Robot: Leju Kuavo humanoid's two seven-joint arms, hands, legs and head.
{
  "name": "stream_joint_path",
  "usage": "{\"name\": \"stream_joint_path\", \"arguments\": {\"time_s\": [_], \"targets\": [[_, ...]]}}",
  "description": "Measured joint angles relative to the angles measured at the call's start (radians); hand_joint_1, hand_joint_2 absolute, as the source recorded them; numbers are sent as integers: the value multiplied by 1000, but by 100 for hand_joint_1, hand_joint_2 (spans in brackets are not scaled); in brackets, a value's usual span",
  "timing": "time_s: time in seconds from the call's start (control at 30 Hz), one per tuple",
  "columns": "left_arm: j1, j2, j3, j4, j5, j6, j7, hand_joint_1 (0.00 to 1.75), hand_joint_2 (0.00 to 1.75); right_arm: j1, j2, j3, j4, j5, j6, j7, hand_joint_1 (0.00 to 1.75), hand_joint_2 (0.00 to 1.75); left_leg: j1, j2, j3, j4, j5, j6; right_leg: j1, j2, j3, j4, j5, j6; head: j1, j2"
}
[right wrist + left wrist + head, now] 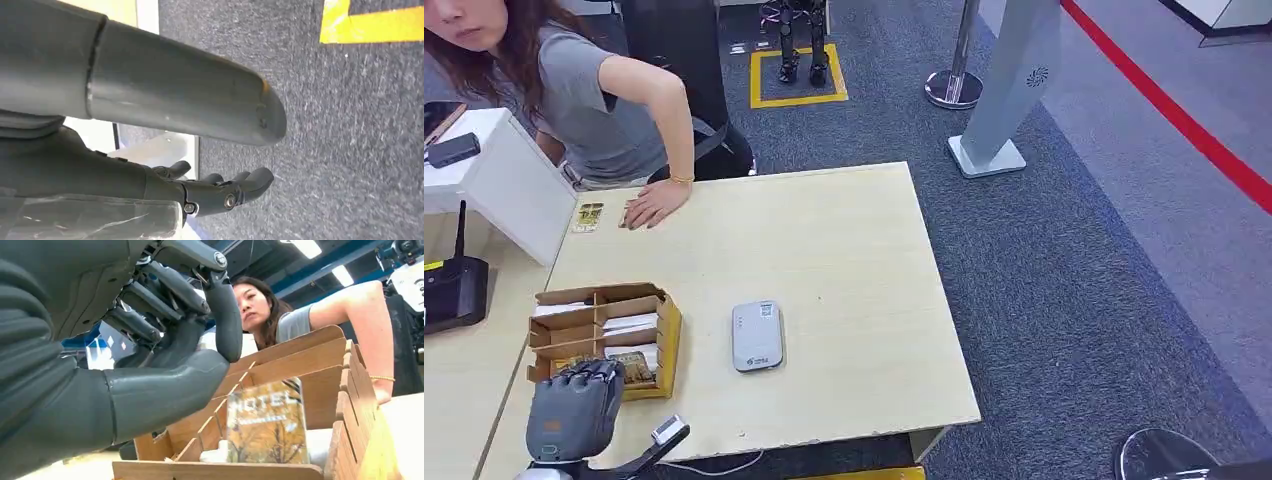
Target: Pass the card to the sensor for recognition and then transmit it.
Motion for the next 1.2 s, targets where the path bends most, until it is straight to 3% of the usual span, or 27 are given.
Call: {"name": "stream_joint_path", "arguments": {"time_s": [0.23,0.27,0.3,0.33,0.43,0.57,0.9,1.2], "targets": [[-2,0,0,-5,5,-2,-3,175,175,0,-6,0,-5,0,-13,-5,0,0,0,0,0,0,0,0,0,0,0,0,0,0,0,0],[-2,0,0,-5,5,-2,-3,140,175,0,-6,0,-5,0,-13,-6,0,0,0,0,0,0,0,0,0,0,0,0,0,0,0,0],[-2,0,0,-5,5,-2,-3,17,175,0,-7,0,-5,0,-13,-6,0,0,0,0,0,0,0,0,0,0,0,0,0,0,0,0],[-3,0,0,-5,5,-2,-3,0,175,0,-7,0,-5,0,-13,-6,0,0,0,0,0,0,0,0,0,0,0,0,0,0,0,0],[-4,0,0,-5,-4,3,-3,0,175,0,-8,0,-5,0,-12,-8,0,0,0,0,0,0,0,0,0,0,0,0,0,0,0,0],[-4,2,0,-20,-104,44,10,0,175,0,-8,0,-5,0,-8,-9,0,0,0,0,0,0,0,0,0,0,0,0,0,0,0,0],[1,13,2,-60,-111,53,14,0,175,-1,-8,0,-5,1,3,-9,0,0,0,0,0,0,0,0,0,0,0,0,0,0,0,0],[9,25,5,-68,-118,-18,45,0,175,-1,-8,0,-5,-2,2,-11,0,0,0,0,0,0,0,0,0,0,0,0,0,0,0,0]]}}
